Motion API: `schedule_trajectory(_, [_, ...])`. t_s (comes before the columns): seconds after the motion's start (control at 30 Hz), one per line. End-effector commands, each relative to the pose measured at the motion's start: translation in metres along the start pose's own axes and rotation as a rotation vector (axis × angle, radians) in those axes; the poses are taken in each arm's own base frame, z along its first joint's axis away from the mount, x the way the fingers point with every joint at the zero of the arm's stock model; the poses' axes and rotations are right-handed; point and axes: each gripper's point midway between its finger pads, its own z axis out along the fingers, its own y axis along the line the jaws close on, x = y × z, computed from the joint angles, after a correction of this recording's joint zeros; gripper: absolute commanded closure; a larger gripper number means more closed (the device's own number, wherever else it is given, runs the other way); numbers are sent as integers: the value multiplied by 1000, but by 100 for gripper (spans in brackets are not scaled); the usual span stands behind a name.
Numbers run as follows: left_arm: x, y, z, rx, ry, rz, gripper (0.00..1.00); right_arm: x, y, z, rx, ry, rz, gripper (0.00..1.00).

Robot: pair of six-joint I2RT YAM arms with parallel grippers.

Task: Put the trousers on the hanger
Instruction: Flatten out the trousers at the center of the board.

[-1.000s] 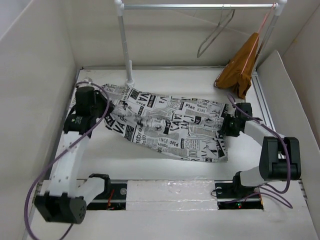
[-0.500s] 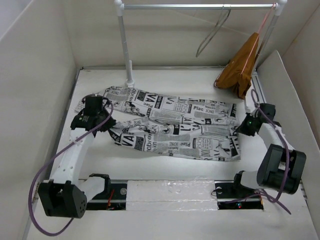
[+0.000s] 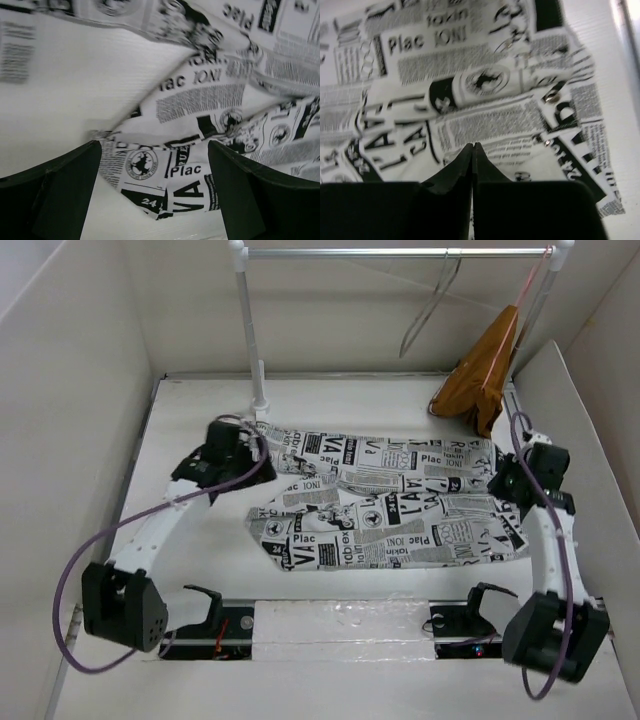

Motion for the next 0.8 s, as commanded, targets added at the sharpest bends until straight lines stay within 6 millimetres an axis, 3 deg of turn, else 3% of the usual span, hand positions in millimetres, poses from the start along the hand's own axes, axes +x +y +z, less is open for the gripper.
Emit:
schedule_trajectory(0.0, [8, -69, 8, 167, -18, 254, 17, 36, 38, -18, -195, 2, -84, 100])
schedule_trajectory(0.03, [14, -87, 10, 181, -15, 326, 15, 45, 47, -22, -241, 5, -99, 100])
schedule_trajectory(0.07, [34, -114, 8, 204, -6, 455, 12, 63, 53, -22, -278, 31, -108, 100])
schedule_trajectory(0.13, [46, -135, 23, 157, 12, 574, 10, 76, 77, -34, -393, 28, -162, 100])
schedule_trajectory(0.17, [59, -147, 25, 167, 28, 634, 10, 82, 81, -37, -407, 43, -179, 93])
schedule_trajectory(0.2, [64, -149, 41, 130, 49, 660, 10, 88, 82, -41, -411, 52, -198, 87])
schedule_trajectory(0.27, [74, -156, 54, 159, 84, 677, 10, 96, 88, -45, -438, 66, -230, 75])
schedule_trajectory(0.33, [80, -170, 67, 185, 94, 674, 12, 101, 92, -53, -473, 63, -283, 73])
schedule_trajectory(0.4, [83, -178, 82, 175, 103, 651, 16, 107, 96, -57, -510, 68, -288, 71])
schedule_trajectory(0.47, [85, -175, 95, 126, 123, 640, 27, 109, 97, -63, -525, 60, -291, 69])
schedule_trajectory(0.63, [105, -169, 129, 78, 180, 639, 34, 121, 109, -70, -600, 86, -324, 67])
schedule_trajectory(0.7, [108, -166, 140, 50, 181, 633, 43, 122, 113, -73, -624, 84, -339, 67])
schedule_trajectory(0.77, [110, -161, 147, 13, 181, 614, 62, 123, 116, -75, -645, 85, -356, 67])
